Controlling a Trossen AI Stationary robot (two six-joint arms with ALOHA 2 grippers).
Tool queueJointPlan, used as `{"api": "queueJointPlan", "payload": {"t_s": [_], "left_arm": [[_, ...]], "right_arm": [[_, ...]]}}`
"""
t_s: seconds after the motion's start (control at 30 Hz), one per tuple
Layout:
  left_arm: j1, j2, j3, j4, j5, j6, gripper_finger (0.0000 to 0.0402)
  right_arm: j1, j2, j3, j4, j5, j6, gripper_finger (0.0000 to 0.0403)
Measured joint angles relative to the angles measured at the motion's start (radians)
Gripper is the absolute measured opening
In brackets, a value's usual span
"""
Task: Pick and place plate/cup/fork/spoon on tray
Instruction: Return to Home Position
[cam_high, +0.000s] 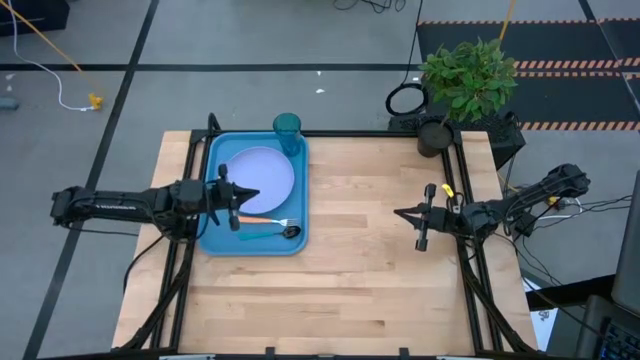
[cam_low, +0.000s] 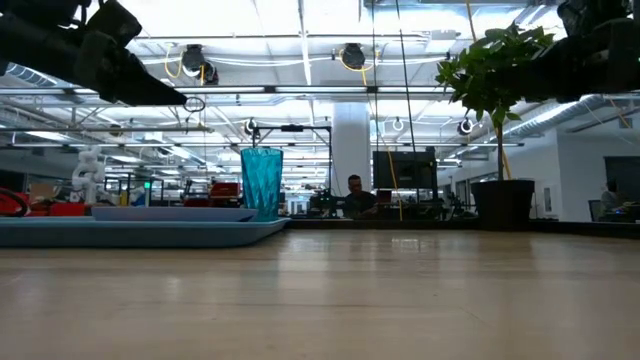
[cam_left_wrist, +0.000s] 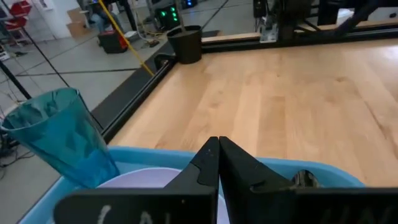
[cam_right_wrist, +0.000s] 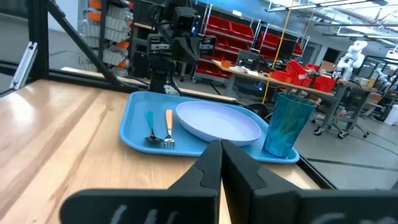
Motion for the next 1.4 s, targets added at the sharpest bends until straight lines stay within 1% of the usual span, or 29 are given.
{"api": "queueJointPlan", "payload": {"t_s": [0.17,0.3,0.37,0.43,0.5,0.6,0.73,0.83,0.93,1.0,1.07,1.23,1.37,1.4], "left_arm": [[0.017,0.003,0.0,0.001,0.071,0.027,0.0004],[0.033,0.002,0.0,0.002,0.077,0.033,0.001],[0.036,0.002,-0.008,0.017,0.1,0.032,0.0008],[0.037,0.002,-0.035,0.051,0.123,0.031,0.0004],[0.037,0.002,-0.072,0.103,0.125,0.019,0.0005],[0.037,0.002,-0.122,0.168,0.125,0.002,0.001],[0.038,0.002,-0.147,0.197,0.125,-0.003,0.0003],[0.039,0.002,-0.148,0.208,0.125,-0.003,0.0007],[0.039,0.002,-0.148,0.215,0.125,-0.002,0.0009],[0.039,0.002,-0.148,0.209,0.124,-0.002,0.0004],[0.039,0.002,-0.148,0.198,0.125,-0.009,0.0003],[0.039,0.001,-0.148,0.208,0.123,-0.016,0.0012],[0.045,-0.006,-0.148,0.223,0.123,-0.011,0.0004],[0.045,-0.008,-0.148,0.222,0.123,-0.01,0.0003]], "right_arm": [[0.0,-0.027,-0.038,0.021,0.0,-0.002,0.0],[-0.001,-0.055,-0.077,0.052,0.0,0.016,0.0],[-0.001,-0.059,-0.077,0.06,0.0,0.022,0.0],[-0.001,-0.061,-0.077,0.08,-0.006,0.002,0.0],[-0.002,-0.071,-0.077,0.105,-0.046,-0.033,0.0],[-0.002,-0.099,-0.078,0.104,-0.075,-0.071,0.0],[-0.007,-0.166,-0.079,0.06,-0.076,-0.128,0.0],[-0.015,-0.235,-0.079,0.043,-0.078,-0.163,0.0],[-0.015,-0.325,-0.08,-0.068,-0.079,-0.168,0.0],[-0.015,-0.395,-0.08,-0.154,-0.087,-0.144,0.0],[-0.015,-0.463,-0.08,-0.221,-0.131,-0.118,0.0],[-0.016,-0.461,-0.081,-0.251,-0.175,-0.092,0.0],[-0.033,-0.461,-0.081,-0.256,-0.188,-0.109,0.0],[-0.042,-0.462,-0.081,-0.251,-0.209,-0.113,0.0]]}}
